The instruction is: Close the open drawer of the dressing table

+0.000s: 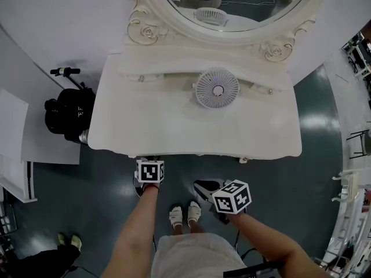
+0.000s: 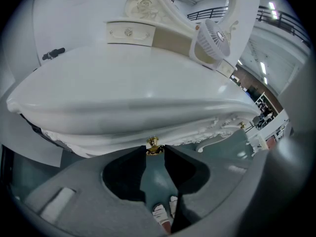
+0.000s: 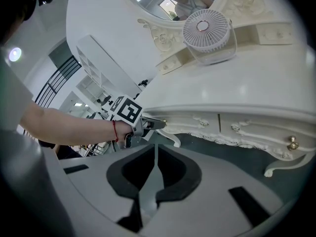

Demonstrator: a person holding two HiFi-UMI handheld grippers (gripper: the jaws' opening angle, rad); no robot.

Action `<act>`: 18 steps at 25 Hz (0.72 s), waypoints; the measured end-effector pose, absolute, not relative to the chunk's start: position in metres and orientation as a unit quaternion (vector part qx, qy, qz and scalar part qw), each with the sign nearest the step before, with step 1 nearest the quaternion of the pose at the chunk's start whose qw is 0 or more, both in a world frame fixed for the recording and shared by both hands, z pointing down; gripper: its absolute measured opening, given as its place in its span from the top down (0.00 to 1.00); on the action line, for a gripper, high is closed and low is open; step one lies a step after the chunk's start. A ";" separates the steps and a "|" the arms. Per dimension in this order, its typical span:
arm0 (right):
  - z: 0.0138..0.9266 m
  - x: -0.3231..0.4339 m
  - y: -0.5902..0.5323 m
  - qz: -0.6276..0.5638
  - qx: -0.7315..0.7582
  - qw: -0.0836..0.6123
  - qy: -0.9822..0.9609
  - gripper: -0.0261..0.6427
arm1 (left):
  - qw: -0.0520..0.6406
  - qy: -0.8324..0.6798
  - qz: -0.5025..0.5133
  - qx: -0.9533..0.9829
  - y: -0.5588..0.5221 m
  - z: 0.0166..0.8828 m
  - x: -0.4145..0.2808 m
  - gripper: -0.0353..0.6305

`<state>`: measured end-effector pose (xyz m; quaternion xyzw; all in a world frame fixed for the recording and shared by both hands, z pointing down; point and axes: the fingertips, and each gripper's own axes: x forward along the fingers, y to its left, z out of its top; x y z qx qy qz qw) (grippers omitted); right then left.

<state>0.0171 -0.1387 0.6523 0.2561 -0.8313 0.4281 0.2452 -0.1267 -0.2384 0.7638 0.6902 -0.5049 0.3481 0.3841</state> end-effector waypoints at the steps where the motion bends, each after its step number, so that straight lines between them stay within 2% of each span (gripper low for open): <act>1: 0.653 0.017 -0.139 0.428 0.256 0.246 -0.831 0.93 | 0.385 -0.505 0.348 0.690 -0.238 0.764 -0.127 0.76; 7: 0.652 0.016 -0.135 0.429 0.252 0.248 -0.831 0.93 | 0.382 -0.501 0.342 0.697 -0.237 0.763 -0.124 0.76; 11: 0.652 0.019 -0.134 0.430 0.254 0.245 -0.831 0.93 | 0.369 -0.492 0.337 0.713 -0.237 0.760 -0.119 0.71; 18: 0.644 0.023 -0.135 0.430 0.261 0.235 -0.832 0.93 | 0.355 -0.491 0.348 0.715 -0.232 0.747 -0.123 0.70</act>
